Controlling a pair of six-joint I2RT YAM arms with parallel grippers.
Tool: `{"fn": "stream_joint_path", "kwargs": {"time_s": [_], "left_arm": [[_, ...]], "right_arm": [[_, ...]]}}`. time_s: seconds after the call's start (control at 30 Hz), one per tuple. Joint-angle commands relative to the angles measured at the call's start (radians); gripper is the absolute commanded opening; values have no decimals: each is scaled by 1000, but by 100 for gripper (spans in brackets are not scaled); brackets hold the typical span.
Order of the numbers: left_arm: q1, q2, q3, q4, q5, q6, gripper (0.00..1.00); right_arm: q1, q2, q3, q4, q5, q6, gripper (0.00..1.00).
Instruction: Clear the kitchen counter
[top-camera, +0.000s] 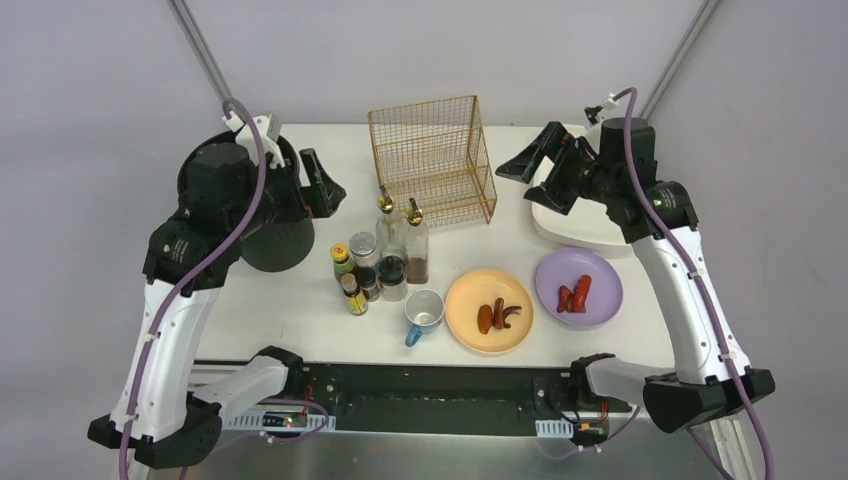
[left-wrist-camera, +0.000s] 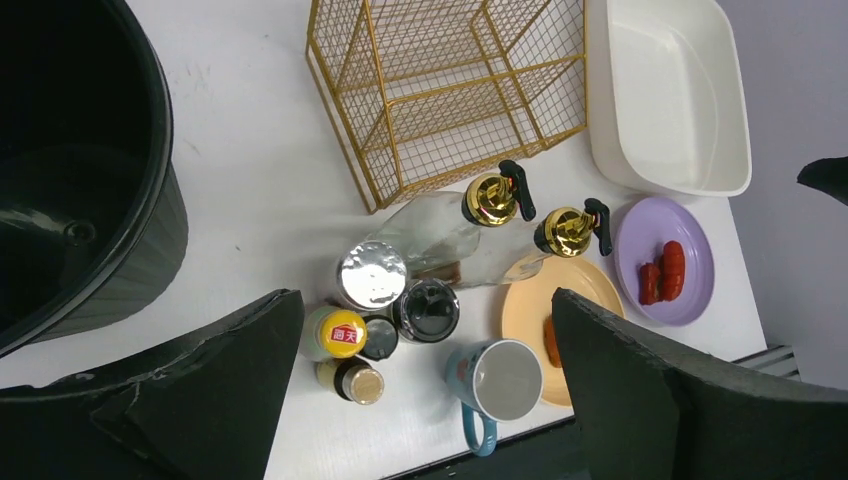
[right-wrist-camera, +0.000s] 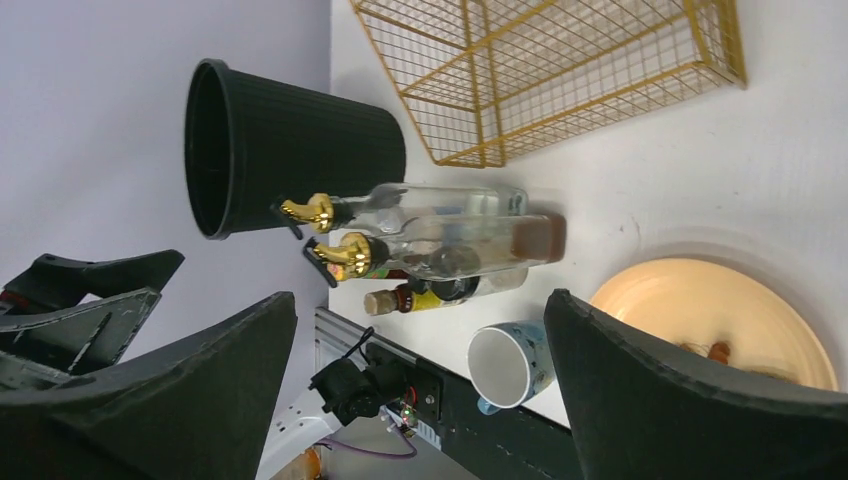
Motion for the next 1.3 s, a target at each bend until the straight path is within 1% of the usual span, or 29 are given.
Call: {"fn": "stream_joint_path", "kwargs": {"time_s": [0.0,0.1,0.27,0.33,0.57,0.67,0.73,0.83,0.97,1.17,1.27], "left_arm": [[7,-42,9,-2,-50,31,100],[7,-64,-12,-2,-79,53,100],[6,-95,-37,-2,-88,74,100],[7,-109,-46,-2,-86,75,100],[7,-121,-78,-5,-79,104,100],[6,-111,-79,-4,-64,109,100],[6,-104,-79,-5,-68,108,100],[7,-100,-84,-5,-86,112,100],[6,-97,-87,-5,-99,119,100],[6,-106,-82,-5,-104,132,100],[5,-123,-93,-10,-95,125,100]], "right_arm": [[12,-22,94,23,-78,-16,99],[11,-25,77,62,-151,-14,99],[16,-47,-7,226,-283,4,99],[37,-66,-45,275,-278,-8,99],[186,-121,-160,362,-180,-175,99],[241,-159,-249,443,-142,-237,96],[276,-166,-282,466,-105,-279,95],[338,-162,-322,507,-55,-358,90],[425,-145,-386,613,59,-492,87],[498,-108,-467,772,192,-628,87],[512,-64,-479,826,223,-651,87]]}}
